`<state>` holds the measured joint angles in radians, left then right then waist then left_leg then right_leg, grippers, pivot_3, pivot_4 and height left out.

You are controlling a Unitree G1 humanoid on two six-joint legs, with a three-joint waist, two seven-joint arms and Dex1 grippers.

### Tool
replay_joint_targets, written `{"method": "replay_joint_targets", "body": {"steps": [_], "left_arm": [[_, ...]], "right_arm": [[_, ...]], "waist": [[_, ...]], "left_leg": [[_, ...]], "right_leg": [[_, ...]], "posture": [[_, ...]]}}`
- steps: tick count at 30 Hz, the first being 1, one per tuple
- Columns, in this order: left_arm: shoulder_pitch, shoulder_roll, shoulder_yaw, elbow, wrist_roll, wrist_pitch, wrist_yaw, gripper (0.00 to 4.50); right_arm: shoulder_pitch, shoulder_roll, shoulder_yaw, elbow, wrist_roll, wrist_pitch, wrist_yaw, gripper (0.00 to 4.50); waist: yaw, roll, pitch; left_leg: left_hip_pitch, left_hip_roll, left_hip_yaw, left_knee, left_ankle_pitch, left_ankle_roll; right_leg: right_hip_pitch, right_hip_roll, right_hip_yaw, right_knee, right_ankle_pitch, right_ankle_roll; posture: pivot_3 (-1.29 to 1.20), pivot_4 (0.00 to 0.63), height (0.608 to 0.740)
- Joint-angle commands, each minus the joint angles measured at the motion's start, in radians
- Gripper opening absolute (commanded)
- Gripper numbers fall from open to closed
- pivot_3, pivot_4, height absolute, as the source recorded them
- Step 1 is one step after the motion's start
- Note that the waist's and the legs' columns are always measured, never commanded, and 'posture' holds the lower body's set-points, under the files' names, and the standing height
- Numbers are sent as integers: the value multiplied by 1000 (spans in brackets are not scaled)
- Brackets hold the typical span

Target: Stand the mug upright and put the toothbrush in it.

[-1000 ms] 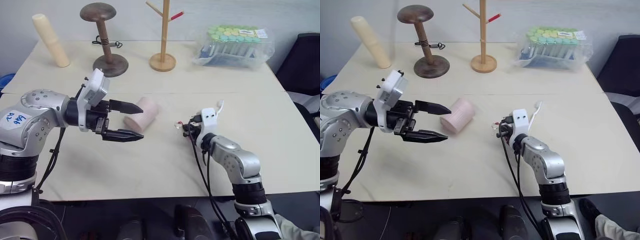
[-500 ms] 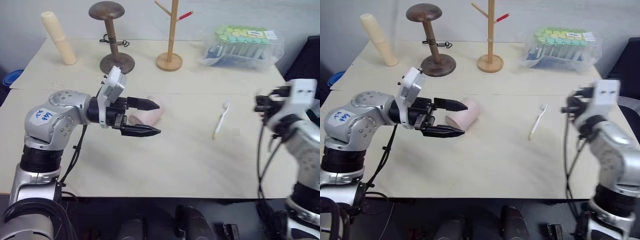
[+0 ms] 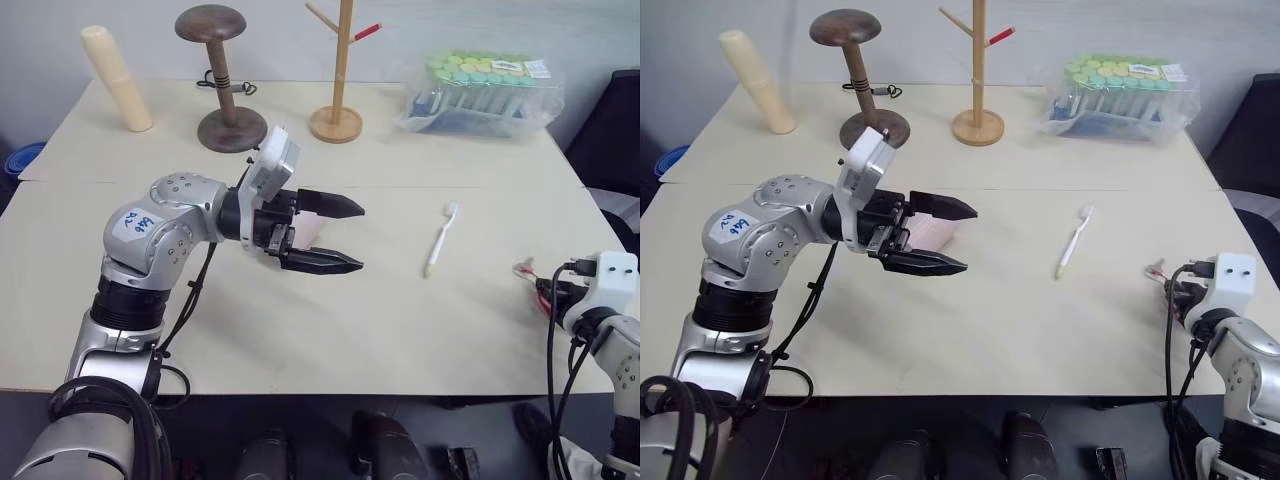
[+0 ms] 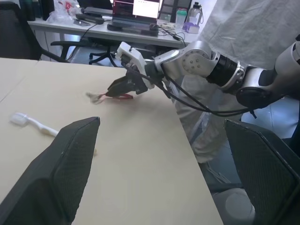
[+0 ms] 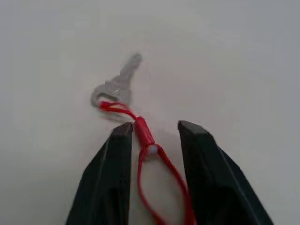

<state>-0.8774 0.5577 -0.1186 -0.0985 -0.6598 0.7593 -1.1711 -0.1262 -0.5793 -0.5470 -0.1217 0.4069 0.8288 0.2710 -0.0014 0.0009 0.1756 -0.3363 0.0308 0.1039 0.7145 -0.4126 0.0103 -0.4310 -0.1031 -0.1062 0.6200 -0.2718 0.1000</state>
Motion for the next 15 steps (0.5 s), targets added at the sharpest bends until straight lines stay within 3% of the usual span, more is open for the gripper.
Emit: {"method": "replay_joint_targets", "body": {"steps": [1, 6, 11, 15], "left_arm": [[-12, 10, 14, -6, 6, -14, -6, 4500], [4, 33, 49, -2, 13, 1, 40, 4500], [-49, 108, 141, 245, 125, 77, 271, 4500], [-165, 139, 106, 551, 256, 90, 371, 4500]], "right_arm": [[18, -35, -18, -95, 9, -20, 22, 2917], [24, -102, -5, -199, 26, -3, 87, 4455], [-33, -229, 5, -419, 301, 103, 325, 4455], [-98, -316, 23, -510, 524, 179, 436, 4455]], "waist": [[1, 0, 0], [0, 0, 0], [-4, 1, 1], [8, 0, 1]], "left_leg": [[0, 0, 0, 0, 0, 0], [0, 0, -1, 0, 0, 0], [1, 0, -8, 0, 0, 0], [1, -1, -13, 0, 0, -1]], "right_leg": [[0, 0, 0, 0, 0, 0], [0, 0, 0, 0, 0, 0], [0, 1, 1, 0, 0, 0], [1, 5, 0, -1, 0, 0]], "posture": [[0, 150, 740], [0, 150, 740], [0, 150, 740], [0, 150, 740]]}}
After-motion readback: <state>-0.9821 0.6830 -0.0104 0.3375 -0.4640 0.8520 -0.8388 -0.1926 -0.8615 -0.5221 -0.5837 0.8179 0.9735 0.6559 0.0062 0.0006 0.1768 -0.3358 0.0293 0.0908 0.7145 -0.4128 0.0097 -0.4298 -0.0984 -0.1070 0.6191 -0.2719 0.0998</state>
